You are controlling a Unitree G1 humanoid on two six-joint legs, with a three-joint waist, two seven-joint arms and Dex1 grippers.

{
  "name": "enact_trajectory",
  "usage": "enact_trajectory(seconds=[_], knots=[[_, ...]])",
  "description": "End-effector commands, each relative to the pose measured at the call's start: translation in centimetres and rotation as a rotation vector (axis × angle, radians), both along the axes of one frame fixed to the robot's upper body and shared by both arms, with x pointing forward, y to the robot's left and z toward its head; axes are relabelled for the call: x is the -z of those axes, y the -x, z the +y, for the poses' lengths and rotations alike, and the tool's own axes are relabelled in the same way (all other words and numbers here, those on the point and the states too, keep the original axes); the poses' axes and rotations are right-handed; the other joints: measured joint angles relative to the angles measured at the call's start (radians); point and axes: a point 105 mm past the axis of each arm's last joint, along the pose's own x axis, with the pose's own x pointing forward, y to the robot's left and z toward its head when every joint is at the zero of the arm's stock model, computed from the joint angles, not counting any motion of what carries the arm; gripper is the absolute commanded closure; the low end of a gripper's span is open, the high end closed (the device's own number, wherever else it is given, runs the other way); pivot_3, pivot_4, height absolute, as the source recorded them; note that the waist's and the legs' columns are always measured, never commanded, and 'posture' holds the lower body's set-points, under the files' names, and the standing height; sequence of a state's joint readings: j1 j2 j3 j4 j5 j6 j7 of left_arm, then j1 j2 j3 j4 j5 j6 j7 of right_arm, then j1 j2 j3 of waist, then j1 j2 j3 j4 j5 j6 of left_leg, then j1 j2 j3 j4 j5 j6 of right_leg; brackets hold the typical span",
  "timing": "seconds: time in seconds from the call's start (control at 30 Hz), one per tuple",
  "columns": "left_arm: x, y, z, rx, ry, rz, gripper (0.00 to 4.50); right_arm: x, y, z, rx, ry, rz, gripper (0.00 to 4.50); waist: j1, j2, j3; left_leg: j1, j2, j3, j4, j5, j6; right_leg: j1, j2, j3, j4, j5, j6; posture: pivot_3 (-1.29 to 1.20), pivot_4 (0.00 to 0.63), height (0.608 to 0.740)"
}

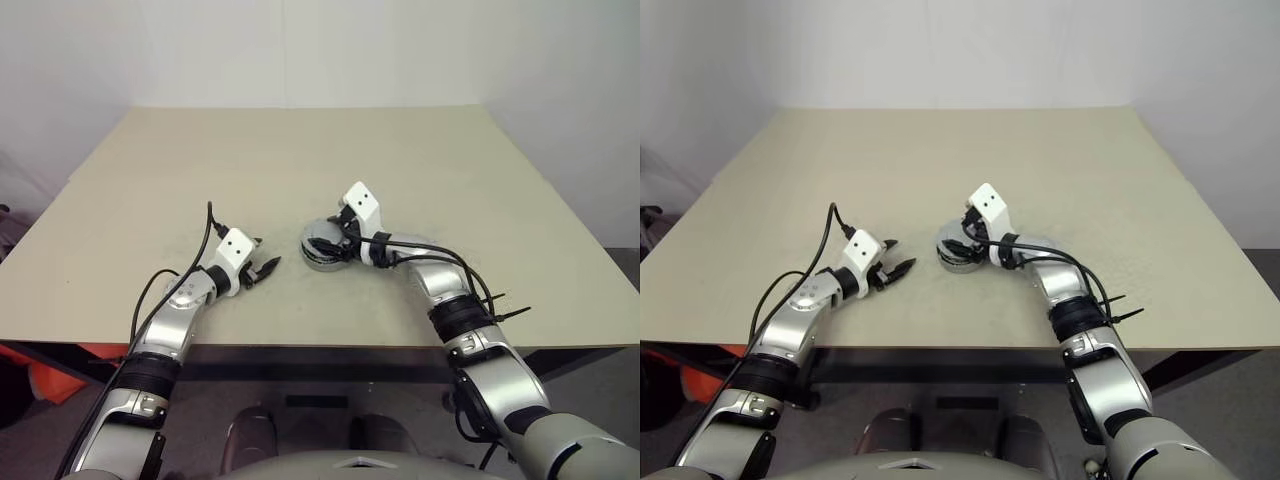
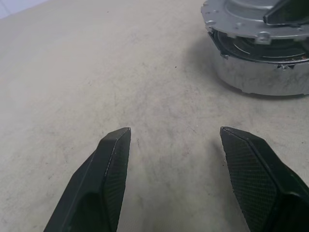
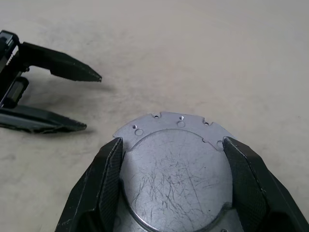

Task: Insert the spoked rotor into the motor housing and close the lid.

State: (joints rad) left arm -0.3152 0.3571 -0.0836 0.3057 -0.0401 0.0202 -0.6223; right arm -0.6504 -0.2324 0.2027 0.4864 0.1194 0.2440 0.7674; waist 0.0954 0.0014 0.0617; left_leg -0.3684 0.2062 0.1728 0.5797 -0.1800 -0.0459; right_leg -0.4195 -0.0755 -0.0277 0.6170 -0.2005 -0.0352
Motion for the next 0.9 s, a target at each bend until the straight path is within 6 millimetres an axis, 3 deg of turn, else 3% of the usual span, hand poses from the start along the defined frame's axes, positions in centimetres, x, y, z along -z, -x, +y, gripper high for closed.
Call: enact_trajectory(seconds=[0.03, 0.17, 0.63, 0.9], knots=[[-1.6, -0.4, 0.1, 0.000, 0.003, -0.060, 1.39, -1.8, 0.5, 0.8, -0.058, -0.017, -0.065, 1.32, 0.000, 0.000, 0.000, 0.000, 0.000, 0.000, 0.000, 0.000, 0.000, 0.000, 0.000, 0.000, 0.000, 0.000, 0.000, 0.00, 0.000, 0.740], [-1.5, -0.3, 0.2, -0.003, 0.002, -0.058, 1.39, -1.4, 1.1, 0.7, -0.088, -0.005, -0.053, 1.32, 0.000, 0.000, 0.000, 0.000, 0.000, 0.000, 0.000, 0.000, 0.000, 0.000, 0.000, 0.000, 0.000, 0.000, 0.000, 0.00, 0.000, 0.740], [-1.4, -0.2, 0.0, 0.001, 0.001, -0.056, 1.39, -0.9, -0.1, 0.1, -0.026, 0.028, -0.061, 1.32, 0.000, 0.000, 0.000, 0.001, 0.000, 0.000, 0.000, 0.000, 0.001, 0.000, 0.000, 0.000, 0.001, 0.000, 0.000, 0.00, 0.000, 0.740], [-1.4, -0.2, -0.1, 0.001, 0.006, -0.055, 1.39, 0.8, 0.6, -0.2, -0.072, 0.092, -0.034, 1.32, 0.000, 0.000, 0.000, 0.001, 0.000, 0.000, 0.001, 0.000, 0.001, 0.000, 0.000, 0.000, 0.001, 0.000, 0.000, 0.00, 0.000, 0.740]])
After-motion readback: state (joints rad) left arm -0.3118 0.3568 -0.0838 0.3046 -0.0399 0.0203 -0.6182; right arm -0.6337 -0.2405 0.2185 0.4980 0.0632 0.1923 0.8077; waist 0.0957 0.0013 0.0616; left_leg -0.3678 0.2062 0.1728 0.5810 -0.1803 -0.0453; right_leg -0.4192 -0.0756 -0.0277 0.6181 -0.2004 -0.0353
